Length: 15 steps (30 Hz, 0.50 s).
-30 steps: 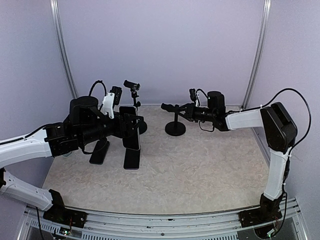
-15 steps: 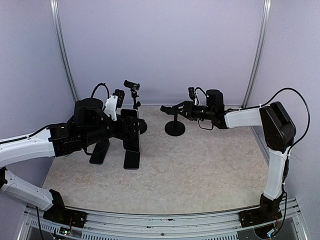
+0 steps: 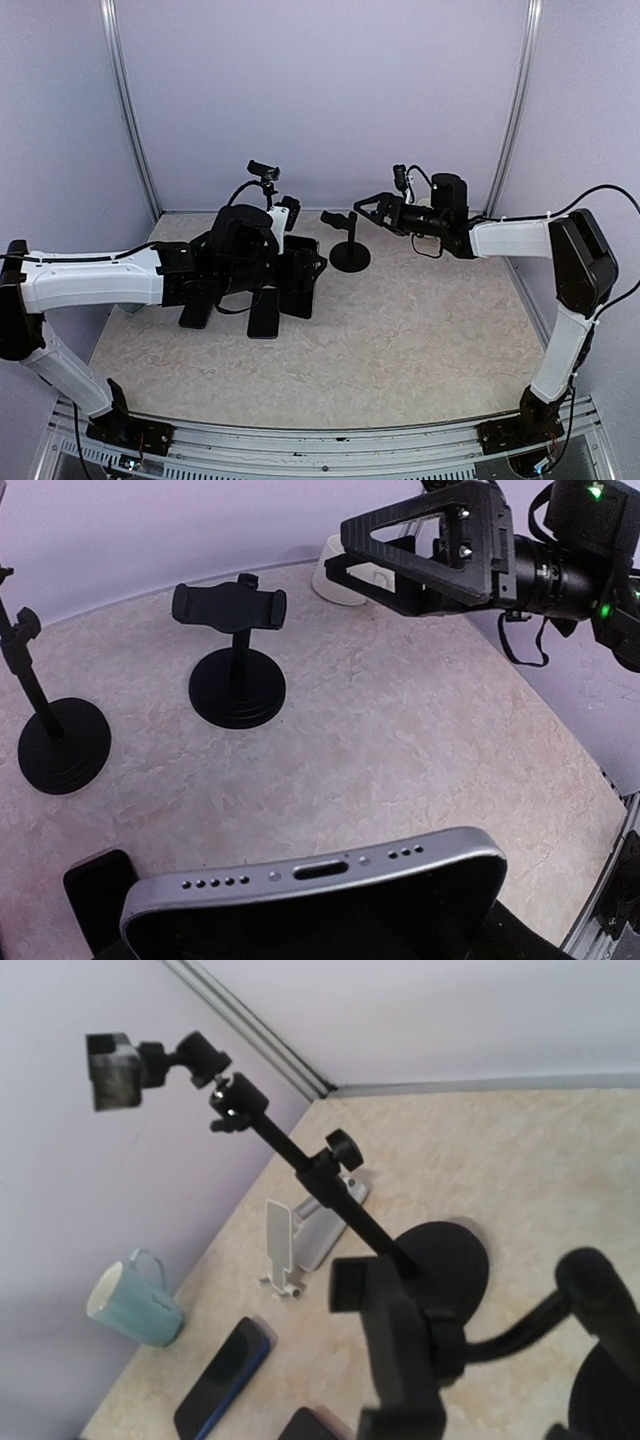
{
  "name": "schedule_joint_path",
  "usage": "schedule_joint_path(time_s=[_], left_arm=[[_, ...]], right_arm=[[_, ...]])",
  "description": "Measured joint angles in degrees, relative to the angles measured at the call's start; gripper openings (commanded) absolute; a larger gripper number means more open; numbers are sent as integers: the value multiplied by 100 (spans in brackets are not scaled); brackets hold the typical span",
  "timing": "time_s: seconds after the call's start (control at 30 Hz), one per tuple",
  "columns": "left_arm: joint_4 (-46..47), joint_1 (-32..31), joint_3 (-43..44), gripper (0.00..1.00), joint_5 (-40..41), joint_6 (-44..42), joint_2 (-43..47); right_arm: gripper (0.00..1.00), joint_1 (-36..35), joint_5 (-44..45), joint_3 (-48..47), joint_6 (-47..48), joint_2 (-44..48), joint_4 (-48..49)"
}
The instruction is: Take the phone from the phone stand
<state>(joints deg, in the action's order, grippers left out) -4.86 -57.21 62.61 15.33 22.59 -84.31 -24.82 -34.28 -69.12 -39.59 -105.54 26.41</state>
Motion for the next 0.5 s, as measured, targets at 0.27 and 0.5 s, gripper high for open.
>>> schedule_joint_path(time_s=[0.27,0.5], left_arm=[[-120,-219,907,39,192,269,-1246],[-227,-247,1410,39,199,520,-2208]], right_arm=[[100,216,170,811,210,964,-103],[100,378,385,1543,409,1978,-330]])
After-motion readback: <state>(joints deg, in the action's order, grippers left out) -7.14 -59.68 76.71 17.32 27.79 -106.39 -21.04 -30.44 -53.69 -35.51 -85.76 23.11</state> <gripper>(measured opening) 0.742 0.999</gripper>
